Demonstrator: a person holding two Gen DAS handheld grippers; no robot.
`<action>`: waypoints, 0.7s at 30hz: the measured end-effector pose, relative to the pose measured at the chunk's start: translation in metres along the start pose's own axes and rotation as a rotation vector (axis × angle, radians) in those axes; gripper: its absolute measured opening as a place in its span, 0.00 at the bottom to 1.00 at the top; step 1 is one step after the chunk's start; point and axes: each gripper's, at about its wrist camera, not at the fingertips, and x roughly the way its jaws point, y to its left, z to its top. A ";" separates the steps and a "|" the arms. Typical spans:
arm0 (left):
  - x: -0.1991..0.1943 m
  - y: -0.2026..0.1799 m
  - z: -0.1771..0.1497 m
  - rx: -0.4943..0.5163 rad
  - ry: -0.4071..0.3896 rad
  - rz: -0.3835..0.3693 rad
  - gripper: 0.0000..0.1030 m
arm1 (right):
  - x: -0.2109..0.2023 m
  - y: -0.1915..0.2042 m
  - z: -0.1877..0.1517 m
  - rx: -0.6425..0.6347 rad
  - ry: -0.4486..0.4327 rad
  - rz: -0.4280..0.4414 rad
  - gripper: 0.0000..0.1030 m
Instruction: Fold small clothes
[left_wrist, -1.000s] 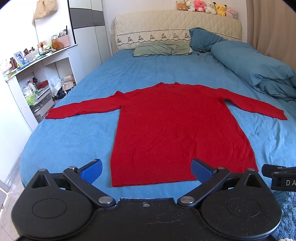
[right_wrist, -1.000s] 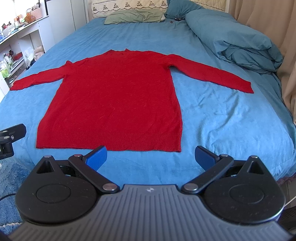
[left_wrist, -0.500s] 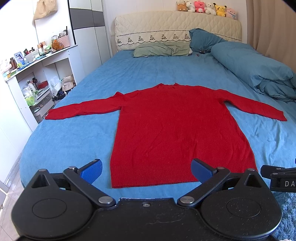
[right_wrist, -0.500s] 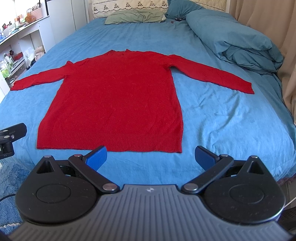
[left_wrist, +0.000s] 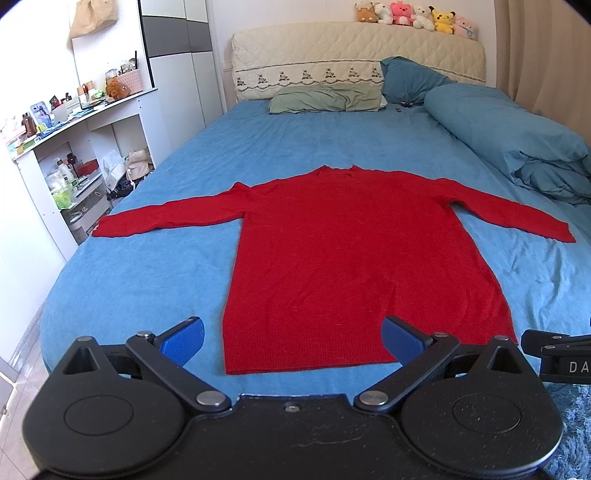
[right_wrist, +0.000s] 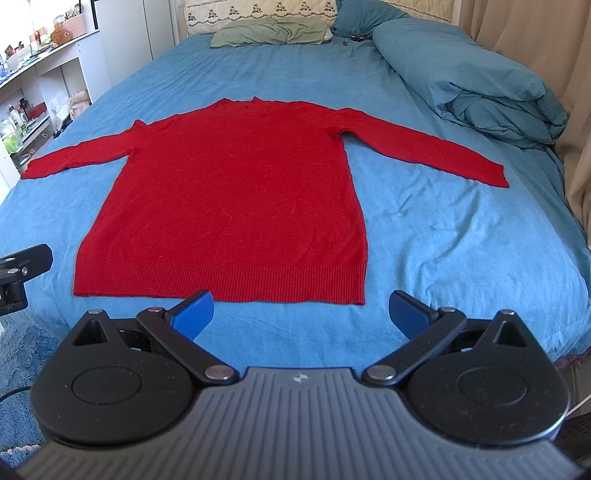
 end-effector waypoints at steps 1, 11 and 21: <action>0.000 -0.001 0.000 0.000 0.000 0.000 1.00 | 0.001 0.000 0.000 0.001 0.001 0.001 1.00; 0.007 -0.008 0.035 0.009 -0.036 -0.012 1.00 | 0.000 -0.030 0.037 0.020 -0.064 -0.016 1.00; 0.082 -0.058 0.168 0.065 -0.195 -0.092 1.00 | 0.061 -0.141 0.117 0.229 -0.151 -0.142 1.00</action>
